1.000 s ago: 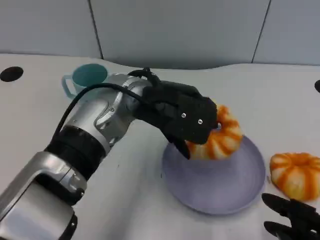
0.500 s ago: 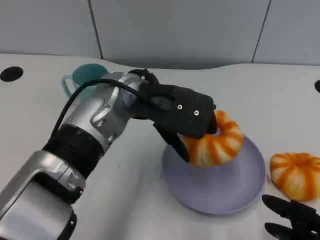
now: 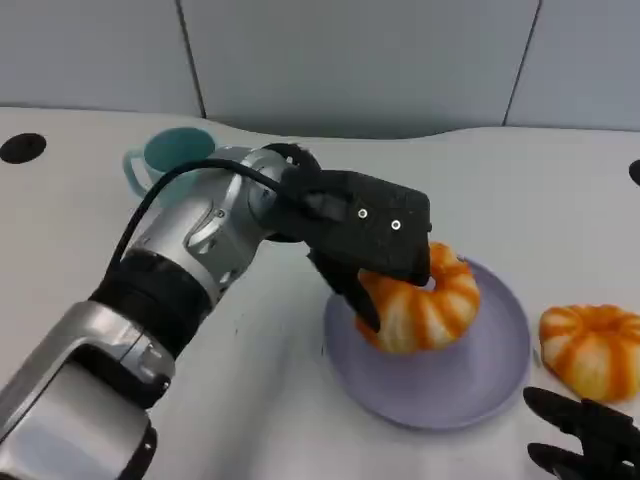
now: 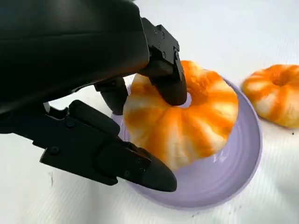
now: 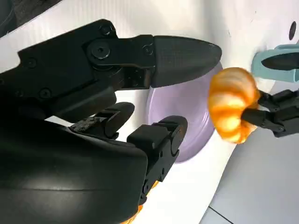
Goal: Grasp the bread from the table and place it into the plate.
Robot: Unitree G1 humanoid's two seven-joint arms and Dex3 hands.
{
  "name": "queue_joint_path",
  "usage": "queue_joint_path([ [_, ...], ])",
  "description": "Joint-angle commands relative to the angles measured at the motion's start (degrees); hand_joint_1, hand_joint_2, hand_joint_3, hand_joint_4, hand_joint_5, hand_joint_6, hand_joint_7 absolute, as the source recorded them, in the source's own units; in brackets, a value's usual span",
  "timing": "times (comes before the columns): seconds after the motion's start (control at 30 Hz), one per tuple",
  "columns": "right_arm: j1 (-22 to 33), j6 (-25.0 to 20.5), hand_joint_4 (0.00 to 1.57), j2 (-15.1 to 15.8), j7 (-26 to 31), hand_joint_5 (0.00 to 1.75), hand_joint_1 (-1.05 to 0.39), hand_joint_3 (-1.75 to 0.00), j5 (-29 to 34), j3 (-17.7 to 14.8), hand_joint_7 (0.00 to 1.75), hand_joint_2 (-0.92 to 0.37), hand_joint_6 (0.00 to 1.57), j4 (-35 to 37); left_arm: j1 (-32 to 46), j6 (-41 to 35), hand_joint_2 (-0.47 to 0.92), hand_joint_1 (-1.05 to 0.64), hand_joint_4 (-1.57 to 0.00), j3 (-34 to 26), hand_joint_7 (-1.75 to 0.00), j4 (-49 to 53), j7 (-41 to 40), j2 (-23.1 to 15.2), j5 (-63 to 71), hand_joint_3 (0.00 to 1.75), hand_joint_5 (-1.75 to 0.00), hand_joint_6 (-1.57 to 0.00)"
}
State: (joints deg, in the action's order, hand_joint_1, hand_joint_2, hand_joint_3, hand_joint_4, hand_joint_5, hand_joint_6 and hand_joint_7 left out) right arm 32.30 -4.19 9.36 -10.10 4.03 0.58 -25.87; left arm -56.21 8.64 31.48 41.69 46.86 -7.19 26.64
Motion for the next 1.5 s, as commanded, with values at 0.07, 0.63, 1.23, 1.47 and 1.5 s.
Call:
queue_joint_path([
  [0.07, 0.4, 0.0, 0.68, 0.4, 0.4, 0.03, -0.45, -0.48, 0.0, -0.6, 0.0, -0.92, 0.56, -0.7, -2.1, 0.3, 0.86, -0.66, -0.03, -0.2, -1.23, 0.1, 0.6, -0.4, -0.1, 0.0, -1.42, -0.16],
  [0.63, 0.8, 0.4, 0.68, 0.3, 0.5, 0.03, -0.44, -0.48, 0.0, -0.5, 0.0, -0.92, 0.56, -1.0, -3.1, 2.0, 0.87, -0.68, -0.22, 0.6, -1.4, 2.8, 1.8, -0.2, -0.6, 0.0, -1.51, -0.31],
  [1.23, 0.8, -0.4, 0.67, 0.2, 0.6, 0.02, -0.45, -0.48, 0.2, -0.3, 0.0, -0.92, 0.55, -1.3, -4.9, -2.2, 0.91, -0.79, -0.01, 3.6, 0.0, 1.4, 5.0, -0.8, 3.3, 0.0, -0.01, -0.19],
  [1.47, 0.8, -0.5, 0.68, 0.3, 0.5, 0.02, -0.45, -0.48, 0.0, -0.4, 0.0, -0.92, 0.56, -1.4, -3.6, 0.6, 0.91, -0.71, -0.33, 2.1, -0.07, 0.9, 3.9, -1.2, 1.3, 0.01, -0.18, -0.33],
  [1.5, 0.9, -0.6, 0.68, 0.2, 0.5, 0.02, -0.45, -0.48, 0.0, -0.4, 0.0, -0.92, 0.56, -1.5, -3.4, 1.0, 0.92, -0.7, -0.41, 1.9, -0.11, 1.0, 3.5, -1.2, 1.2, 0.01, -0.23, -0.4],
])
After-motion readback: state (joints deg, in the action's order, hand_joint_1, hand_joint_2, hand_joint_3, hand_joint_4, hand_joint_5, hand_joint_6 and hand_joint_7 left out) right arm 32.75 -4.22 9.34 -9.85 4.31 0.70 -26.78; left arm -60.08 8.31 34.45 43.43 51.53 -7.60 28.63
